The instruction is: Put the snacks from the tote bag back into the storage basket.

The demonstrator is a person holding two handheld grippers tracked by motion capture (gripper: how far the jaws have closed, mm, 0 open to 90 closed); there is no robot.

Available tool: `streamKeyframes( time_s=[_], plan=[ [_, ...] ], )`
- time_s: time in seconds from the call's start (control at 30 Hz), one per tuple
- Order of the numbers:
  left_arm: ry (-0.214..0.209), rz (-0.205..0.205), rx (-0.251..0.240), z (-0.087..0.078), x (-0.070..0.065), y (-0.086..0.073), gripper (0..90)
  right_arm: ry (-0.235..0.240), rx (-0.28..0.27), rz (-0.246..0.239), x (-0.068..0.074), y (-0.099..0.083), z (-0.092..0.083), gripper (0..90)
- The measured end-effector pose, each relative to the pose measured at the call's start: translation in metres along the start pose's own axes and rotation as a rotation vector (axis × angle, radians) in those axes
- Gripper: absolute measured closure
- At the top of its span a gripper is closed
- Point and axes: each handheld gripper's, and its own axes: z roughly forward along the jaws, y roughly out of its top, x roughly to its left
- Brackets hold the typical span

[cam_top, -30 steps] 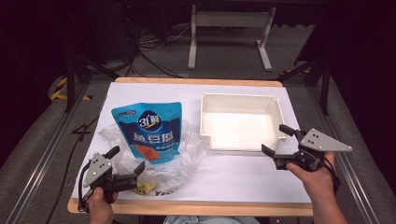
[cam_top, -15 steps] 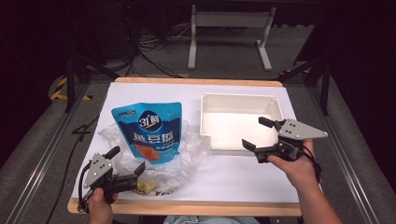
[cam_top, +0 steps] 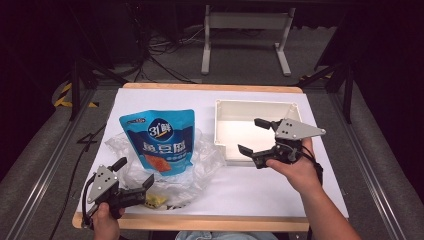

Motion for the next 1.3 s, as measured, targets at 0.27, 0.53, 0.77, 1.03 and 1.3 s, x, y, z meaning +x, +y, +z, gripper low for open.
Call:
streamKeyframes(
  time_s=[0.27, 0.53, 0.77, 1.03, 1.3],
  plan=[
    [-0.002, -0.002, -0.003, 0.000, 0.001, 0.001, 0.1, 0.050, -0.009, 0.007, 0.002, 0.004, 0.023, 7.9],
    [-0.003, 0.000, -0.003, -0.001, 0.001, 0.001, 0.1, 0.094, -0.019, -0.004, 0.010, 0.009, 0.050, 5.0],
    [-0.006, 0.001, -0.001, -0.002, 0.001, 0.001, 0.2, 0.140, -0.012, 0.000, 0.016, 0.014, 0.073, 6.0],
    [-0.006, 0.002, -0.006, -0.001, 0.001, 0.001, 0.2, 0.174, -0.017, 0.002, 0.022, 0.014, 0.096, 8.1],
    [-0.007, 0.012, -0.011, -0.002, 0.000, 0.002, 0.2, 0.214, -0.038, 0.026, 0.032, 0.015, 0.116, 8.6]
  ],
)
